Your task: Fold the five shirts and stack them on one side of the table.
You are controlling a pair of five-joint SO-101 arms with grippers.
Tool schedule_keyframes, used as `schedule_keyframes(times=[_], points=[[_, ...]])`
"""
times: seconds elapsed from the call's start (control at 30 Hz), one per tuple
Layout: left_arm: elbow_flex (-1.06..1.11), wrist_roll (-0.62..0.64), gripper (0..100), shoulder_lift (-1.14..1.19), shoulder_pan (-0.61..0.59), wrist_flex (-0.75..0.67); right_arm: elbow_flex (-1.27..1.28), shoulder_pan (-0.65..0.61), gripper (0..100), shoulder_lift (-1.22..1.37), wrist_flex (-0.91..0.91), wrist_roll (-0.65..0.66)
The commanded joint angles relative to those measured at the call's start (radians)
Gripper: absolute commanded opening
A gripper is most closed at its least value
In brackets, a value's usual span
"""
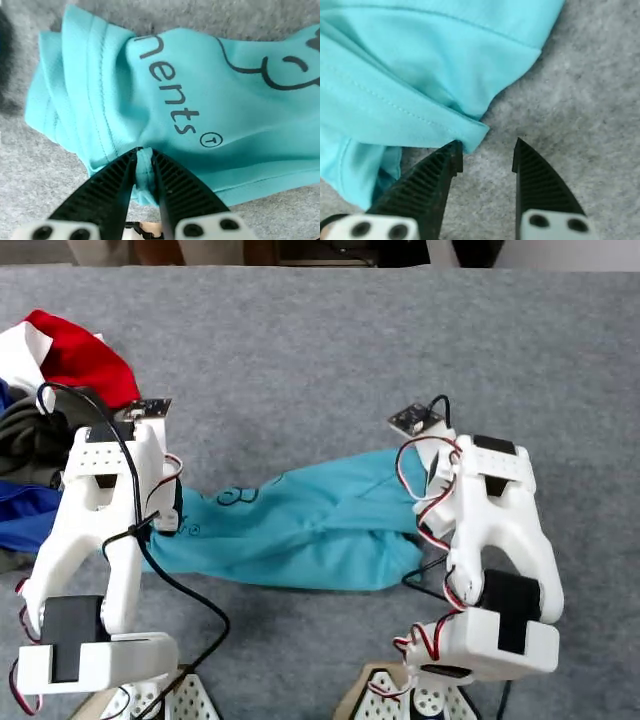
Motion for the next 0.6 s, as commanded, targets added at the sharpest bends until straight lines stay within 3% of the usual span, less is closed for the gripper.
schedule_keyframes(times=[0.0, 0.07, 0.3, 0.57], points=[[-0.009, -0.006, 2, -0.015, -0.012, -0.005, -0.042, -0.008, 8.6, -0.002, -0.008, -0.005], [-0.009, -0.006, 2, -0.015, -0.012, -0.005, -0.042, -0.008, 2.2, -0.002, 0.002, -0.005], [-0.009, -0.006, 2, -0.015, -0.012, -0.005, -0.042, -0.004, 0.5, -0.039, 0.018, -0.005], [-0.015, -0.008, 2, -0.015, -0.012, -0.003, -0.042, -0.008, 0.4, -0.303, 0.121, 0.012]])
